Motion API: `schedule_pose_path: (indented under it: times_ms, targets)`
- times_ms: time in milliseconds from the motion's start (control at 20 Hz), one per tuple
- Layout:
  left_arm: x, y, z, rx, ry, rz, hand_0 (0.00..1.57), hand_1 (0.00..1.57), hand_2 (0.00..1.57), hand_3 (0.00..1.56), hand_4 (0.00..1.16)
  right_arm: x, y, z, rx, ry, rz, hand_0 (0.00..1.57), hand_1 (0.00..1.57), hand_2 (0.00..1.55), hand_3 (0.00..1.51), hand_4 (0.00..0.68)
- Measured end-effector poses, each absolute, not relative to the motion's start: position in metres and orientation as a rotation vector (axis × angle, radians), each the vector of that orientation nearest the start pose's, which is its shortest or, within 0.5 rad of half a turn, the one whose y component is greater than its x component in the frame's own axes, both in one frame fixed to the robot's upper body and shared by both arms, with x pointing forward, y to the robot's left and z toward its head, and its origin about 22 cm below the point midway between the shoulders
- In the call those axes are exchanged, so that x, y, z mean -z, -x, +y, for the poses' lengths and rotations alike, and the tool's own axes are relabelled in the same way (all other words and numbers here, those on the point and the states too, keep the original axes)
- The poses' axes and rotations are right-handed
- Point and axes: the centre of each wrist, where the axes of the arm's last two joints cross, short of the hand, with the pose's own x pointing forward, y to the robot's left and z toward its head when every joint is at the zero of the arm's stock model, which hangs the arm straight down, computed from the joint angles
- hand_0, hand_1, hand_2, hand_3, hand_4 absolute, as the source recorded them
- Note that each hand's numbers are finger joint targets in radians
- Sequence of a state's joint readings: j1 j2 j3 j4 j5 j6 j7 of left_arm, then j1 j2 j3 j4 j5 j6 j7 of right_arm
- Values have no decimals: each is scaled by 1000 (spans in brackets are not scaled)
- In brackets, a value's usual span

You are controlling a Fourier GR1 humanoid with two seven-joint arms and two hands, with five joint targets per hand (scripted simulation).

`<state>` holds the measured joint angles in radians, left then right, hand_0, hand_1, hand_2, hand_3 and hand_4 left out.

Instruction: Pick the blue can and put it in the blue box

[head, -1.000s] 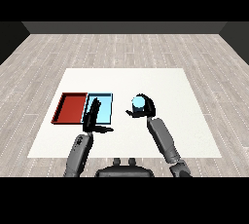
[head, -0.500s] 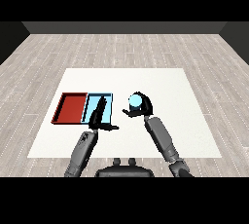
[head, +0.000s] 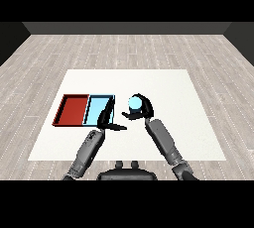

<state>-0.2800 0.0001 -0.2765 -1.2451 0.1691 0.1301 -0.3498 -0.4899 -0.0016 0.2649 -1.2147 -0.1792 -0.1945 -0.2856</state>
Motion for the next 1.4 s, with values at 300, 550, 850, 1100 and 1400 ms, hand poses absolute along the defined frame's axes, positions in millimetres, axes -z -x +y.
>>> schedule_pose_path:
  times_ms: [300,550,850,1100,1400]
  targets:
    - [27,-289,116,119,266,-1756,0,0,0,0,0,-38,-329,-103,-162,-287,-1912,1399,1399,1445,1408,675]
    - [22,-299,106,127,269,-1742,0,0,0,0,0,-42,-327,-97,-181,-311,-1928,1394,1394,1454,1416,681]
    - [30,-295,99,136,280,-1725,0,0,0,0,0,-43,-321,-91,-199,-333,-1925,1398,1398,1434,1397,657]
    - [32,-295,99,144,296,-1726,0,0,0,0,0,-42,-313,-88,-209,-331,-1929,1416,1416,1430,1390,653]
    - [27,-300,91,155,296,-1730,0,0,0,0,0,-42,-311,-82,-229,-353,-1919,1416,1416,1443,1396,626]
